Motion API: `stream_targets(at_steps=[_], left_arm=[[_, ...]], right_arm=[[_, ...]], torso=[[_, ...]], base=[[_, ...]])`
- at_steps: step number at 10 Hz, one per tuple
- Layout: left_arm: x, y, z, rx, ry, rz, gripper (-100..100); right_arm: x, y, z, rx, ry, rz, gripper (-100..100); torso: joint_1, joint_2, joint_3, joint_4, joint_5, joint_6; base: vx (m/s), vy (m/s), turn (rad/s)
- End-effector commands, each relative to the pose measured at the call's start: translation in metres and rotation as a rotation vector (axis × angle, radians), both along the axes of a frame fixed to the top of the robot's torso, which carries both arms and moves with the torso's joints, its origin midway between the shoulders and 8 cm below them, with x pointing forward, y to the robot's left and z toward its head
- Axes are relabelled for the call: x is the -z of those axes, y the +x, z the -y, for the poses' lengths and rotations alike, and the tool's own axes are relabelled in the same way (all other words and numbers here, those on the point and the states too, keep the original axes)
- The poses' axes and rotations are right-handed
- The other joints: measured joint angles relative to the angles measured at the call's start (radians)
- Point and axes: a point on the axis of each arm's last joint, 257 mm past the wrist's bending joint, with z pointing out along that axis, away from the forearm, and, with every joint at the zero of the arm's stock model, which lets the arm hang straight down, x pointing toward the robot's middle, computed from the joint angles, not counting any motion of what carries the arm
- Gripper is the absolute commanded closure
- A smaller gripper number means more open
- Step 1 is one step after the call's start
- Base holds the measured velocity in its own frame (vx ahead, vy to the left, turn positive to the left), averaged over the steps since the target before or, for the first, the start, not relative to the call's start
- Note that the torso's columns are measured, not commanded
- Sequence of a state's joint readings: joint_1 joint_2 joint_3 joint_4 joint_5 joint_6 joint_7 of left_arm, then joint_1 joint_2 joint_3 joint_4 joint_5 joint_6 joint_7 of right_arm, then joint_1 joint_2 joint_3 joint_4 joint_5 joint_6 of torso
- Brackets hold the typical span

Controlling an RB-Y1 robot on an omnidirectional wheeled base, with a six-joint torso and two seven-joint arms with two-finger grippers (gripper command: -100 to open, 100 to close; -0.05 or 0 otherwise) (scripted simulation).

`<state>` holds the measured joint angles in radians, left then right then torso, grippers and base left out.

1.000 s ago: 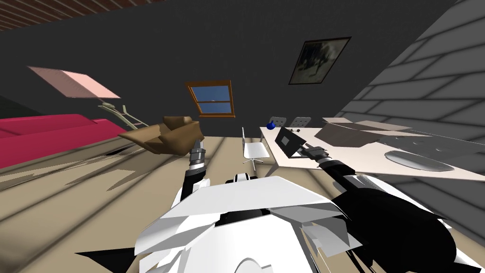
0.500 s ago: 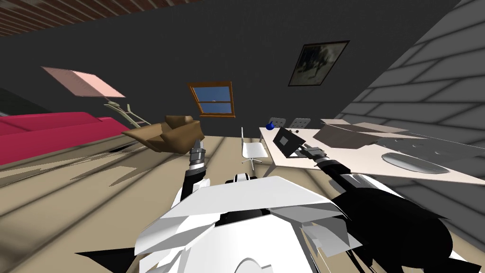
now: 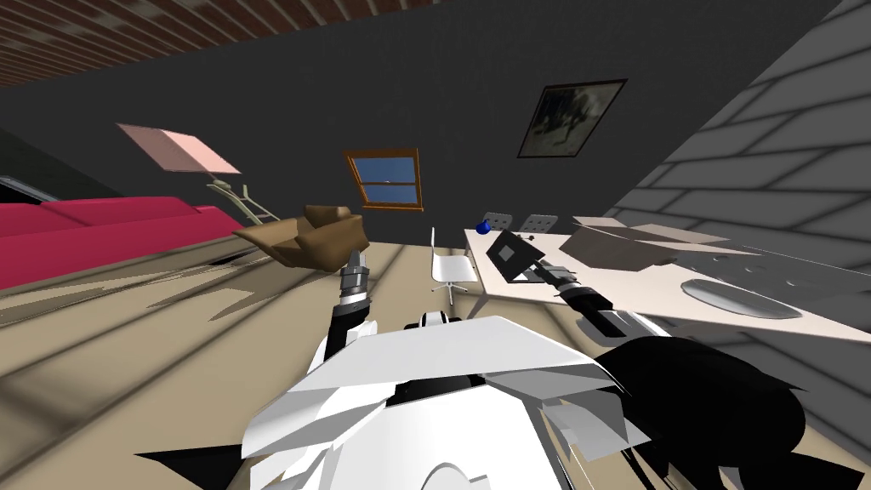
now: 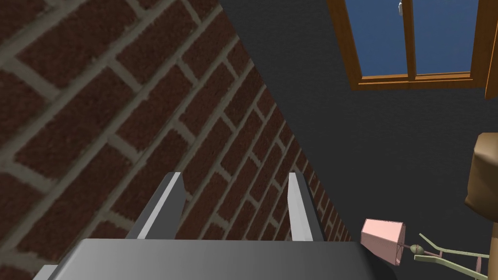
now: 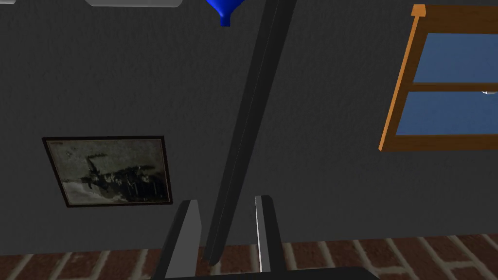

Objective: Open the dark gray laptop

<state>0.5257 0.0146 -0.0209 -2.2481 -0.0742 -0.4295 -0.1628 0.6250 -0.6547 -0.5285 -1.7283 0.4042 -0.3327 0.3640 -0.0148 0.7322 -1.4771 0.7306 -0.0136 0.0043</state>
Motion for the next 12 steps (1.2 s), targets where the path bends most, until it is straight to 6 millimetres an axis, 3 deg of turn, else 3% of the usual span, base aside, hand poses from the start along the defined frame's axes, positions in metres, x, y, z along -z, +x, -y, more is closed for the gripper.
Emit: stream_targets(at_steps=[1, 2, 3, 10, 11, 12], left_arm=[[0.0, 0.0, 0.0, 0.0, 0.0, 0.0, 0], [0.0, 0.0, 0.0, 0.0, 0.0, 0.0, 0], [0.0, 0.0, 0.0, 0.0, 0.0, 0.0, 0], [0.0, 0.0, 0.0, 0.0, 0.0, 0.0, 0], [0.0, 0.0, 0.0, 0.0, 0.0, 0.0, 0], [0.0, 0.0, 0.0, 0.0, 0.0, 0.0, 0]], right_arm=[[0.023, -0.004, 0.005, 0.022, 0.077, -0.01, 100], [0.007, -0.001, 0.004, 0.011, 0.045, 0.01, 100], [0.023, 0.001, 0.004, 0.023, 0.13, 0.028, 100], [0.089, 0.014, -0.012, 0.054, 0.417, 0.07, 100], [0.098, 0.017, -0.016, 0.056, 0.458, 0.075, 100], [0.091, 0.017, -0.013, 0.053, 0.429, 0.074, 100]], torso=[[0.002, 0.0, 0.0, -0.001, 0.0, 0.0], [0.002, -0.001, 0.0, -0.001, -0.001, -0.003], [0.007, -0.001, -0.001, 0.001, 0.004, -0.005], [0.0, -0.004, -0.002, -0.002, -0.001, -0.005], [0.004, -0.001, -0.002, 0.003, 0.006, -0.005], [0.01, 0.003, 0.0, 0.006, 0.011, -0.005]], base=[[-0.02, -0.059, 0.005], [-0.014, -0.027, -0.007], [-0.038, -0.072, 0.009], [-0.056, -0.084, 0.046], [-0.054, -0.089, 0.035], [-0.022, -0.045, 0.011]])
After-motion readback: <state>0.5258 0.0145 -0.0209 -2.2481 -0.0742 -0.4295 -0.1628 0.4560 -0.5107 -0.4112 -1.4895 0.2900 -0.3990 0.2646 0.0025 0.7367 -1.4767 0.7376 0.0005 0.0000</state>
